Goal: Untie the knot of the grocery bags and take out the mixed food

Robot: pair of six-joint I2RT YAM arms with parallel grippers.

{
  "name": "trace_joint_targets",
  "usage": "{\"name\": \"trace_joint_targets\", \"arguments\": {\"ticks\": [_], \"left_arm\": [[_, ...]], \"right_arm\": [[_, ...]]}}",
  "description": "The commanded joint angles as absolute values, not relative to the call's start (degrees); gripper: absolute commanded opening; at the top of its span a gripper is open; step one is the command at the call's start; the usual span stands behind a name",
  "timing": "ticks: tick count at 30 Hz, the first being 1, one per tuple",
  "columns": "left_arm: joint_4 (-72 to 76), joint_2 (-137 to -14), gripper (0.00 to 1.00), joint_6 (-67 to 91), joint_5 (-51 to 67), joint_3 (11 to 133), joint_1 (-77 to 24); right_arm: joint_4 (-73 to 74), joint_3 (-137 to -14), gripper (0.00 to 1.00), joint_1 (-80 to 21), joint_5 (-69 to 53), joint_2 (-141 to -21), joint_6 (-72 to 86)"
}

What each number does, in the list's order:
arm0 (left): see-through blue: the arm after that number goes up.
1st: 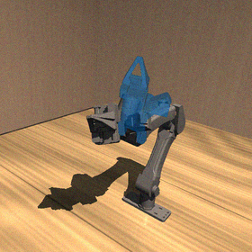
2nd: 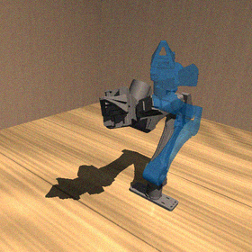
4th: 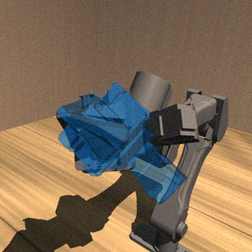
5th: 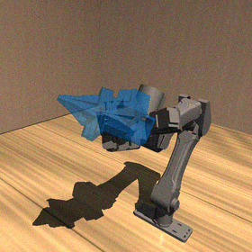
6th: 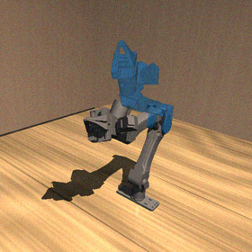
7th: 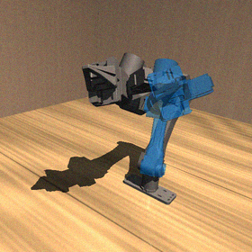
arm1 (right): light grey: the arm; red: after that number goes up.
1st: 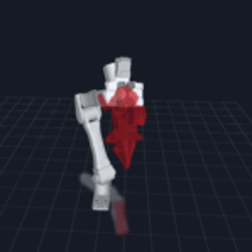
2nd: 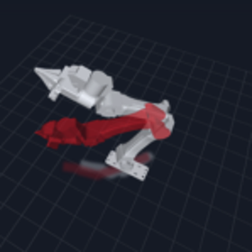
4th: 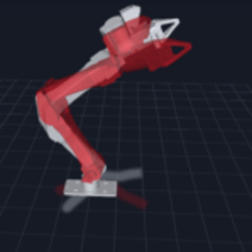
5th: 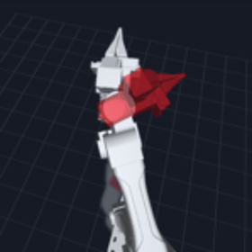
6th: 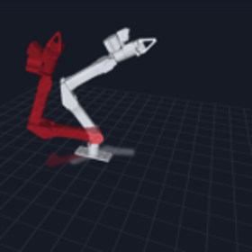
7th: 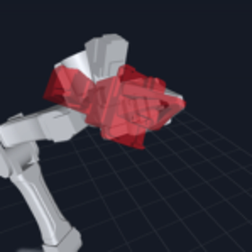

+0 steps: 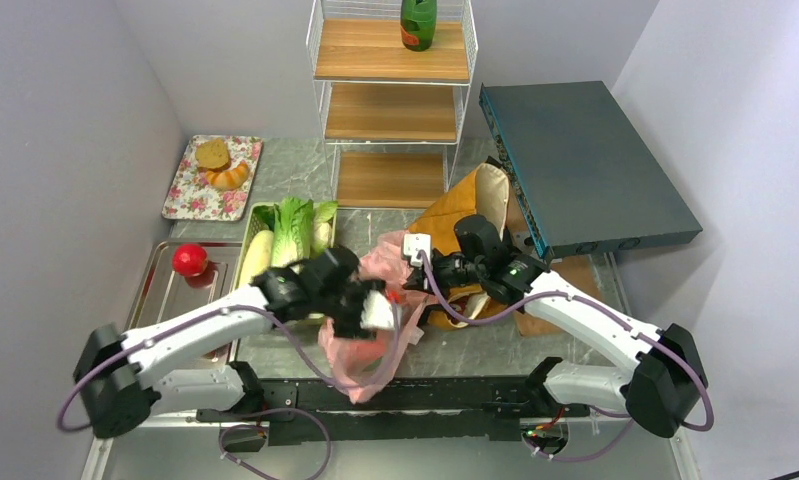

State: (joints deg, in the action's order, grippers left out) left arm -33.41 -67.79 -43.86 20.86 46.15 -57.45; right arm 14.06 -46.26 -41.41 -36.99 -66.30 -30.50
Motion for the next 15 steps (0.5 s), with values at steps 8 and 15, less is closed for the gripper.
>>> {"name": "trace_joint_targets", "arguments": {"ticks": [8,15], "left_arm": [[-27.9,-62.6,0.24,-32.9,24.9,52.9,-48.3],[-25.1,-75.6,0.05,-31.5,14.1,54.1,-52.4]], "right_arm": [[8.3,-52.4,0.00,-41.0,-29.4,-68.3,-11.6],[14.1,-59.0,0.00,-38.1,-26.2,-73.9,-6.5]]}}
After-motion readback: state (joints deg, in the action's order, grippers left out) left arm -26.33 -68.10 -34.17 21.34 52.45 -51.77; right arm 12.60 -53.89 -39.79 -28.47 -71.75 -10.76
